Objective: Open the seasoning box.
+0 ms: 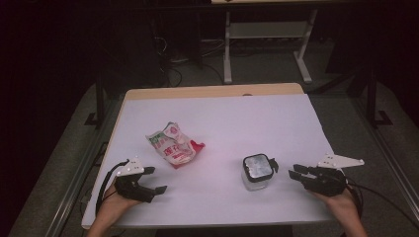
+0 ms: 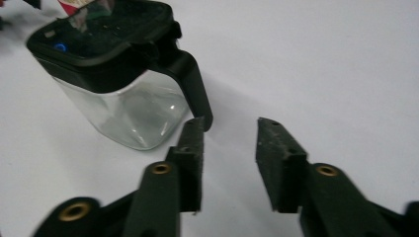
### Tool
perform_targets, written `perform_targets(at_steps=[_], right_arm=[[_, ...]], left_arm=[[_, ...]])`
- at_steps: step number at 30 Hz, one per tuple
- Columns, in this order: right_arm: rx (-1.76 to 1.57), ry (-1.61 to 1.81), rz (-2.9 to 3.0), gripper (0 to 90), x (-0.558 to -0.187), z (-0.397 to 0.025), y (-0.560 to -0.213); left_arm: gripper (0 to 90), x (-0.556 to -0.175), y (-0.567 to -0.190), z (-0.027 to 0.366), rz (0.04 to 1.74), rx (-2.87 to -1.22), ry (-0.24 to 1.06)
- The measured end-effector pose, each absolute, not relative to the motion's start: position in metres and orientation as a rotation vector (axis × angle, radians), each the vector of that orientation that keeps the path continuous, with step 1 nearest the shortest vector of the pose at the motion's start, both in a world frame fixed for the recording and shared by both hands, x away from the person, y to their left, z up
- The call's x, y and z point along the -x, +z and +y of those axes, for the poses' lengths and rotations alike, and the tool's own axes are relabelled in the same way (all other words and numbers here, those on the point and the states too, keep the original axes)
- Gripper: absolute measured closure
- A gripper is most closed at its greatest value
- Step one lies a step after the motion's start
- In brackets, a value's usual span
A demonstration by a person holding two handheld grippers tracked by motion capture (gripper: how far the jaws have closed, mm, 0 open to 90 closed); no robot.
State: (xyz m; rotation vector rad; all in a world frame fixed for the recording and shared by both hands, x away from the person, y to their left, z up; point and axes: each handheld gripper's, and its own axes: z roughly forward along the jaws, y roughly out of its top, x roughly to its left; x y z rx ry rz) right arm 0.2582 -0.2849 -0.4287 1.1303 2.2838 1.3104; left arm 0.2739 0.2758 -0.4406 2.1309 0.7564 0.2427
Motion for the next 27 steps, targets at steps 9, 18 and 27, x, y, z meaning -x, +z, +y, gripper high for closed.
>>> perform_targets(at_steps=[9, 18, 27], right_arm=[[-1.169, 1.239, 2.277, 36.5, -0.267, -0.287, -0.437], [-1.188, 1.177, 2.285, 30.8, -0.276, -0.286, -0.441], [-1.182, 1.173, 2.290, 28.2, -0.279, -0.282, -0.441]], left_arm=[[13.0, -0.263, -0.435, 0.257, 0.672, -2.144, 0.203], [13.1, -0.258, -0.428, 0.233, 0.611, -2.168, 0.172], [13.1, -0.255, -0.422, 0.208, 0.550, -2.172, 0.133]])
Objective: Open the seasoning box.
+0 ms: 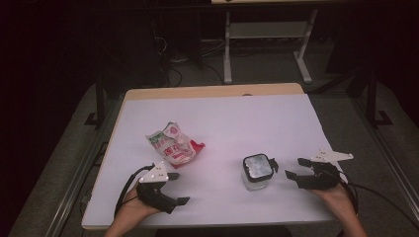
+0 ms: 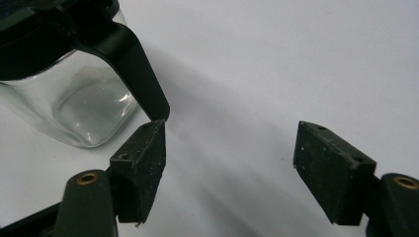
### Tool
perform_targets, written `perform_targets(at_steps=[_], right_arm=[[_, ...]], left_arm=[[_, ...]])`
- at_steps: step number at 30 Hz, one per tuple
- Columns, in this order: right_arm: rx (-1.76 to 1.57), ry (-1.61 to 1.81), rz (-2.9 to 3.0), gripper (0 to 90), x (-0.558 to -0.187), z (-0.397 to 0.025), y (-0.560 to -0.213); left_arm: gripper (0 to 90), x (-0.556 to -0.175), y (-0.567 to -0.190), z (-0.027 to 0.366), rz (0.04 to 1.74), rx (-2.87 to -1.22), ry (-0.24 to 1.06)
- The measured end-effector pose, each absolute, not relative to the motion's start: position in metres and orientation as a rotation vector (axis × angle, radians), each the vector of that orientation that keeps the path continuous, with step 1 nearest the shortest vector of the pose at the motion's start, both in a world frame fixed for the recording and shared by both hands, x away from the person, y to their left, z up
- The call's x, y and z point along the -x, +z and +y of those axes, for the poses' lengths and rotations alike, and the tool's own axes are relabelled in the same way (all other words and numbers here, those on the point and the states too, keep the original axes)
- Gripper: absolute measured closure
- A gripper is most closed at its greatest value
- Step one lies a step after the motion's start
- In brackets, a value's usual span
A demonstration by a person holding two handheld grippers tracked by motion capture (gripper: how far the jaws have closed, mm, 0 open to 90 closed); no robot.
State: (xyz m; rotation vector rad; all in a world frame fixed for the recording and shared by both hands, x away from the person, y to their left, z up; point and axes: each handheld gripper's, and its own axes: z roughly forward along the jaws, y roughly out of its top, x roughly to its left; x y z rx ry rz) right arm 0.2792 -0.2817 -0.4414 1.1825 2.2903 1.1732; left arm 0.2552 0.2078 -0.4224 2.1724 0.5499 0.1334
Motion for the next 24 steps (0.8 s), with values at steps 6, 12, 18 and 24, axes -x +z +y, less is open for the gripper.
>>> perform_targets(at_steps=[6, 12, 18, 24], right_arm=[[-1.180, 1.182, 2.283, 28.2, -0.280, -0.282, -0.441], [-1.188, 1.188, 2.276, 28.2, -0.279, -0.283, -0.441], [-1.176, 1.194, 2.270, 28.0, -0.280, -0.284, -0.441], [-1.183, 1.195, 2.267, 28.0, -0.279, -0.284, -0.440]], left_arm=[[13.1, -0.259, -0.416, 0.192, 0.519, -2.173, 0.108], [13.1, -0.267, -0.411, 0.166, 0.449, -2.209, 0.058], [13.3, -0.275, -0.404, 0.148, 0.404, -2.208, 0.046], [13.7, -0.281, -0.399, 0.127, 0.350, -2.211, 0.050]])
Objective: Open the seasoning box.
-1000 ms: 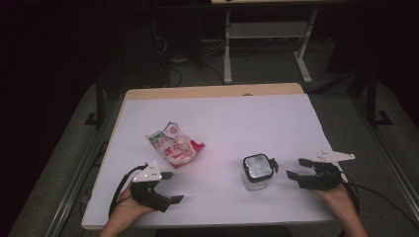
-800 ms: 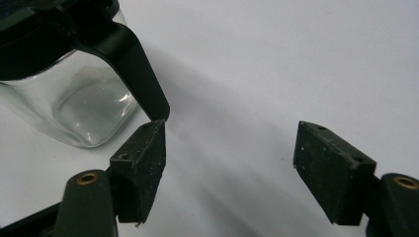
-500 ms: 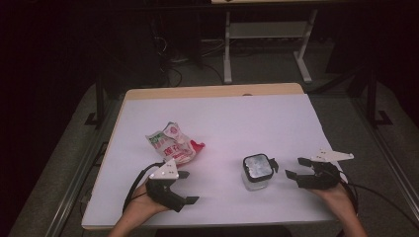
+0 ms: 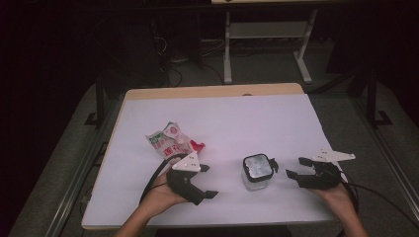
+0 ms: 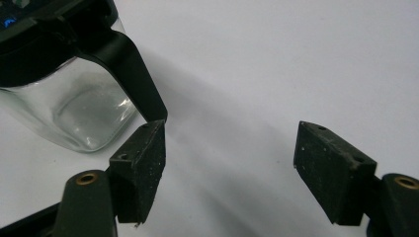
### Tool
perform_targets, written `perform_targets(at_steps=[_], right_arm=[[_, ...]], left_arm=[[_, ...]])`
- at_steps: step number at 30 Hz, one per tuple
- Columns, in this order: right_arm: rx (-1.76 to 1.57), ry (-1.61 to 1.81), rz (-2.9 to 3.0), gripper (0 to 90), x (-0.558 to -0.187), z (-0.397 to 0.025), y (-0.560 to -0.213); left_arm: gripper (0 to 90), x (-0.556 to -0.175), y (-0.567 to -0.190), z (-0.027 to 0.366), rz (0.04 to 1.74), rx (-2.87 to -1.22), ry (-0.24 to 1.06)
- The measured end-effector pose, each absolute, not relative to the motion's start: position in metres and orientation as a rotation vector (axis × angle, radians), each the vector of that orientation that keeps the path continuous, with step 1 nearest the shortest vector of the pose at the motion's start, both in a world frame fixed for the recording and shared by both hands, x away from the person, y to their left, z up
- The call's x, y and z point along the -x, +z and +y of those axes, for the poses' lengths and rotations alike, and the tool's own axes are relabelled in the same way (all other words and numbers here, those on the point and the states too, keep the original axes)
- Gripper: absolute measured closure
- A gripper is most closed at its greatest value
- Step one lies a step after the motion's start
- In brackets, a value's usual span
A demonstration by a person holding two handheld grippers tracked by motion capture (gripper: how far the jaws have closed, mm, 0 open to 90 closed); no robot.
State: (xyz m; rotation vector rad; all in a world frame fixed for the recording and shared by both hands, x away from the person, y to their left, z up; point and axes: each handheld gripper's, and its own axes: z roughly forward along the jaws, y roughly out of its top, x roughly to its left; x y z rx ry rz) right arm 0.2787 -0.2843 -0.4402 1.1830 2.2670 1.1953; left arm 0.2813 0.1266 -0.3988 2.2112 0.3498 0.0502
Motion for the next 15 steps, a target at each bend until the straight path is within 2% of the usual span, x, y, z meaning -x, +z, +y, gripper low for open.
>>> perform_targets(at_steps=[15], right_arm=[[-1.178, 1.207, 2.262, 27.5, -0.278, -0.284, -0.440]], left_arm=[[13.6, -0.303, -0.402, 0.075, 0.250, -2.182, 0.047]])
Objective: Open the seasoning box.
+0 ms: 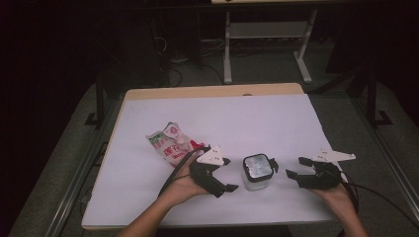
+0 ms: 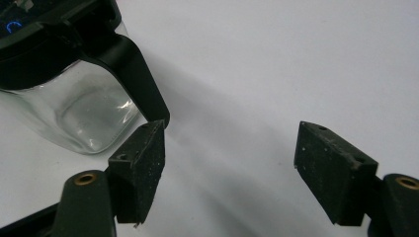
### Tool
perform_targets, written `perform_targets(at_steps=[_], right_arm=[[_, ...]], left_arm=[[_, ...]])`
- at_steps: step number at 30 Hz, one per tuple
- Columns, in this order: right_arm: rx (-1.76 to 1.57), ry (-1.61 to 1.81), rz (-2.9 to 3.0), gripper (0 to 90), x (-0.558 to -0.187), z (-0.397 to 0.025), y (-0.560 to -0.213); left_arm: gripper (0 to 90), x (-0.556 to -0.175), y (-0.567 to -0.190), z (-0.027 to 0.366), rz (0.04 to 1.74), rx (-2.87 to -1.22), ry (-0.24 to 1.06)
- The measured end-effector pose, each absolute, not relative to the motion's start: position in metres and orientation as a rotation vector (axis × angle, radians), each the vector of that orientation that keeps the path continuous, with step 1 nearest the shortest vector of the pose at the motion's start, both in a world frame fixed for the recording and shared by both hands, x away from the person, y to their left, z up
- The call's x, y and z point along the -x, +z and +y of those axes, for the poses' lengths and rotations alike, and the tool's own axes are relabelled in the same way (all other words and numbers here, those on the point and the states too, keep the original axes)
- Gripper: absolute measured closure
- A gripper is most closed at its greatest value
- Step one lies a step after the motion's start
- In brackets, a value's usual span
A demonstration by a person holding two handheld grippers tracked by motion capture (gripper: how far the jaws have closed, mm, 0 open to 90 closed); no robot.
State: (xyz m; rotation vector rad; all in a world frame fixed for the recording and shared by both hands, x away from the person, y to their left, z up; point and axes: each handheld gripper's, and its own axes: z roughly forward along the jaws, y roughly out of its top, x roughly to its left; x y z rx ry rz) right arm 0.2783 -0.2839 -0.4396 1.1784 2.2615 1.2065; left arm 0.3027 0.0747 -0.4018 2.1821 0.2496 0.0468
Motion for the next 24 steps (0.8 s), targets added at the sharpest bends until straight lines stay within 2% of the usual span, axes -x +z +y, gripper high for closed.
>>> perform_targets(at_steps=[12, 24], right_arm=[[-1.183, 1.205, 2.262, 27.5, -0.277, -0.286, -0.441], [-1.188, 1.200, 2.267, 27.5, -0.278, -0.286, -0.443]], left_arm=[[13.3, -0.317, -0.409, 0.052, 0.185, -2.149, 0.037], [15.0, -0.320, -0.417, 0.042, 0.195, -2.134, 0.009]])
